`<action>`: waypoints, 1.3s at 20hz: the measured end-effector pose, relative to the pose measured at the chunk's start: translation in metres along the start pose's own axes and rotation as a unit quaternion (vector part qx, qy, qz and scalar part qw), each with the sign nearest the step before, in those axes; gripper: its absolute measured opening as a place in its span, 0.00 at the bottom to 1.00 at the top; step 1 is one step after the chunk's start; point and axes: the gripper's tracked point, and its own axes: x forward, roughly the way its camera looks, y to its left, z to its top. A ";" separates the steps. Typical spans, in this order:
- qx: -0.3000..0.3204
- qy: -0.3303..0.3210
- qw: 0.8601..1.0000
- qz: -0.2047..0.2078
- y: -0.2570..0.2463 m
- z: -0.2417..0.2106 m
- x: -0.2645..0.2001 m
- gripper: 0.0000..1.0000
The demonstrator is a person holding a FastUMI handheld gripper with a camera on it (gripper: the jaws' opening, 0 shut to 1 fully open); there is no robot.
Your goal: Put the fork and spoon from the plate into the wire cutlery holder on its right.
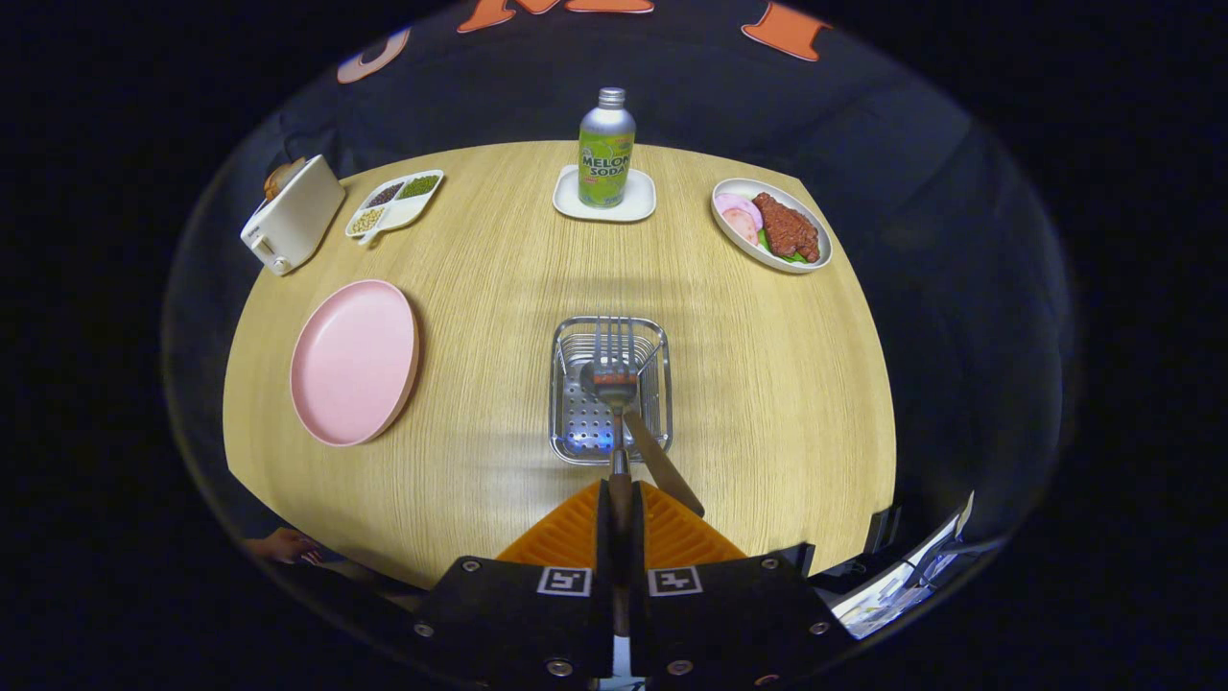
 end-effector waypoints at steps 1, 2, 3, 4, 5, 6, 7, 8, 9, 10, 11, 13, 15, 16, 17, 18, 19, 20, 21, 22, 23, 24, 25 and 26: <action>0.003 0.005 1.000 0.002 0.000 -0.001 0.002 0.07; 0.009 0.003 1.000 0.006 0.002 0.001 0.003 0.07; 0.016 0.002 1.000 0.011 0.003 0.003 0.005 0.08; 0.021 -0.001 1.000 0.015 0.004 0.006 0.006 0.08; 0.024 -0.004 1.000 0.019 0.004 0.009 0.007 0.08; 0.025 -0.006 0.999 0.025 0.006 0.013 0.006 0.09; 0.026 -0.012 0.999 0.030 0.008 0.017 0.006 0.09; 0.026 -0.020 0.999 0.034 0.009 0.022 0.004 0.09; 0.026 -0.030 0.998 0.039 0.010 0.028 0.002 0.11; 0.025 -0.041 0.998 0.043 0.010 0.034 0.001 0.11; 0.024 -0.049 0.997 0.048 0.012 0.038 -0.001 0.12; 0.028 -0.074 0.996 0.052 0.011 0.051 -0.007 0.16; 0.030 -0.124 0.991 0.045 0.006 0.072 -0.018 0.19; 0.030 -0.154 0.987 0.040 0.002 0.085 -0.027 0.19; 0.032 -0.187 0.981 0.034 -0.001 0.097 -0.037 0.23; 0.036 -0.218 0.975 0.030 -0.005 0.110 -0.048 0.24; 0.038 -0.248 0.968 0.025 -0.009 0.121 -0.061 0.27; 0.041 -0.279 0.959 0.019 -0.014 0.132 -0.074 0.28; 0.043 -0.309 0.950 0.013 -0.019 0.143 -0.088 0.32; 0.046 -0.338 0.940 0.006 -0.023 0.151 -0.102 0.34; 0.048 -0.364 0.930 0.002 -0.026 0.159 -0.116 0.40; 0.051 -0.390 0.919 -0.001 -0.029 0.167 -0.130 0.45; 0.053 -0.413 0.909 -0.002 -0.031 0.172 -0.143 0.51; 0.055 -0.434 0.899 -0.004 -0.032 0.178 -0.155 0.56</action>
